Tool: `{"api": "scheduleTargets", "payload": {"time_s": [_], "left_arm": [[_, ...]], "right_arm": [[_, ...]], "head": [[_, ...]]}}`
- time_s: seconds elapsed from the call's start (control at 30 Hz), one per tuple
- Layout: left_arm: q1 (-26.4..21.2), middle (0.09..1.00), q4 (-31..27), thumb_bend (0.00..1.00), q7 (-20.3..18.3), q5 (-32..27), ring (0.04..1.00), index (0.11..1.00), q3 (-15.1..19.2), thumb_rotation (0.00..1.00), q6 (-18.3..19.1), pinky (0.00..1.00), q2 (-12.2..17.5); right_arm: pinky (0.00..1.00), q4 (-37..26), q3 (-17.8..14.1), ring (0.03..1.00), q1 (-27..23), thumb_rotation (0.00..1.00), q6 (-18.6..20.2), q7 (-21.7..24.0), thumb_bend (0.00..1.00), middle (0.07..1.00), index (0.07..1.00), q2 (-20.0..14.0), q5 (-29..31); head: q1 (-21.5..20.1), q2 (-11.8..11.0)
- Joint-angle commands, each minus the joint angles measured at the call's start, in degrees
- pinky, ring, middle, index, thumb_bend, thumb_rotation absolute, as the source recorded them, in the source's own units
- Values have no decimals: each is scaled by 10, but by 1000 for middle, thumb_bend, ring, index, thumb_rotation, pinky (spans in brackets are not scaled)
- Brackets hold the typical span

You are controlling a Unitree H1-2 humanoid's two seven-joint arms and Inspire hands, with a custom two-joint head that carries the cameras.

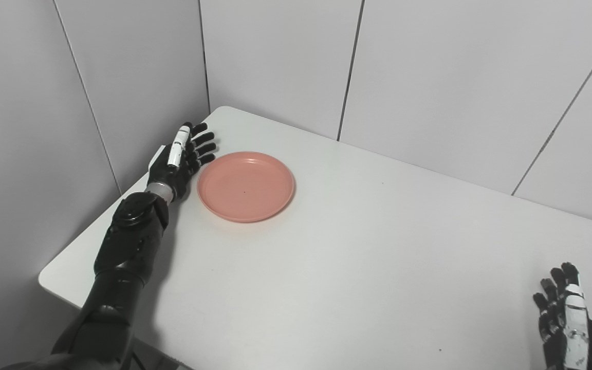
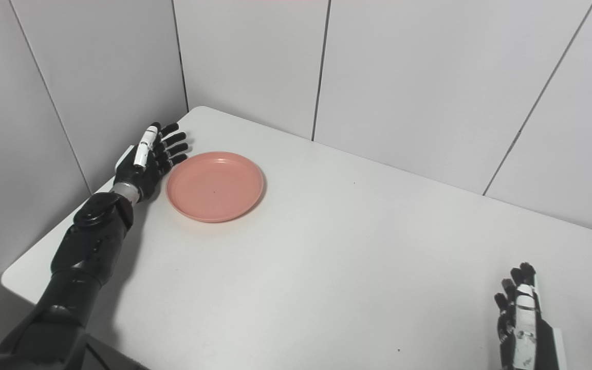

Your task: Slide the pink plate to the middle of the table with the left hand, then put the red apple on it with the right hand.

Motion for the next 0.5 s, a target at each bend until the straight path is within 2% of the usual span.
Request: {"api": "scheduleTargets", "payload": {"time_s": [0.0, 0.47], "left_arm": [[-23, 873, -18, 321, -4, -4, 866, 850, -6, 1000, 0, 854, -2], [-20, 889, -42, 298, -2, -4, 883, 872, -23, 1000, 25, 874, -20]], "right_arm": [[1000, -17, 0, 1000, -12, 1000, -5, 2, 69, 1000, 1000, 0, 2], [1000, -7, -1, 1000, -13, 1000, -21, 6, 70, 1000, 1000, 3, 6]], "head": [[-1, 1], [-7, 3]]}}
